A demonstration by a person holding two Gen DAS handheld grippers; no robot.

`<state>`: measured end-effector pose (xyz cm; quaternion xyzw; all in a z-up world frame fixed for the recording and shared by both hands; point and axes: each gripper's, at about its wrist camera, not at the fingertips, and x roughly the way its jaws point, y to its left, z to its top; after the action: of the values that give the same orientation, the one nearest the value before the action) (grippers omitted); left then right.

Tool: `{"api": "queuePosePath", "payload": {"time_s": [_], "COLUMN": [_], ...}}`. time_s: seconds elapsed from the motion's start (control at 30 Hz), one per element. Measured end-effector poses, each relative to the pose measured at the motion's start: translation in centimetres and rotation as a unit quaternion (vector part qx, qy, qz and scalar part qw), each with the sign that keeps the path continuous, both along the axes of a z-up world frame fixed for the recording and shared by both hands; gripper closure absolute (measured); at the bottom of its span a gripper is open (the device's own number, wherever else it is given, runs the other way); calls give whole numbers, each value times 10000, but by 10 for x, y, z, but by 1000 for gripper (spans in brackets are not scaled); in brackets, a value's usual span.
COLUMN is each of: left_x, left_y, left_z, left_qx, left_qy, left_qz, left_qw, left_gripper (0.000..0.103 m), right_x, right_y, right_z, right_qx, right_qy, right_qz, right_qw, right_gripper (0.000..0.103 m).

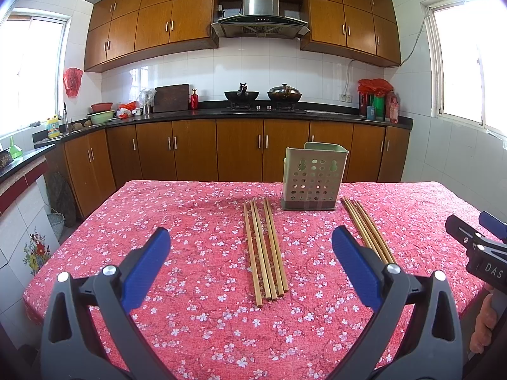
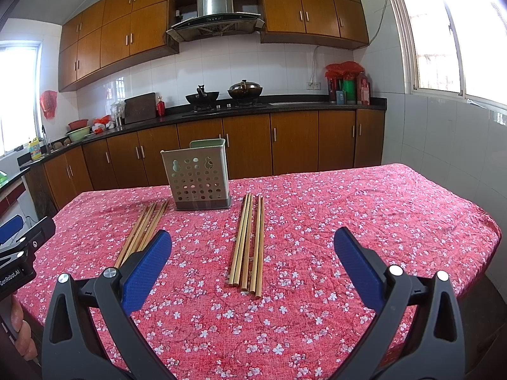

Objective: Organize utensils

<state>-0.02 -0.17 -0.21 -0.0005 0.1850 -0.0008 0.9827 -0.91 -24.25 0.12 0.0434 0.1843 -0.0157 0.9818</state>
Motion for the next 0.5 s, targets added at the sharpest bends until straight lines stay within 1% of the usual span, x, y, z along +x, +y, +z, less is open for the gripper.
{"api": "queuePosePath", "payload": {"time_s": [0.5], "left_x": [0], "left_y": [0], "left_z": [0], "left_qx": [2], "left_qy": [5], "left_qz": [5], "left_qw": [10000], "left_gripper": [4], "right_x": [0], "right_y": [1], "right_z": [-1], "right_qx": [9], "right_qy": [12], "right_qz": [-1], "right_qw": [10000], "right_gripper": [2]}}
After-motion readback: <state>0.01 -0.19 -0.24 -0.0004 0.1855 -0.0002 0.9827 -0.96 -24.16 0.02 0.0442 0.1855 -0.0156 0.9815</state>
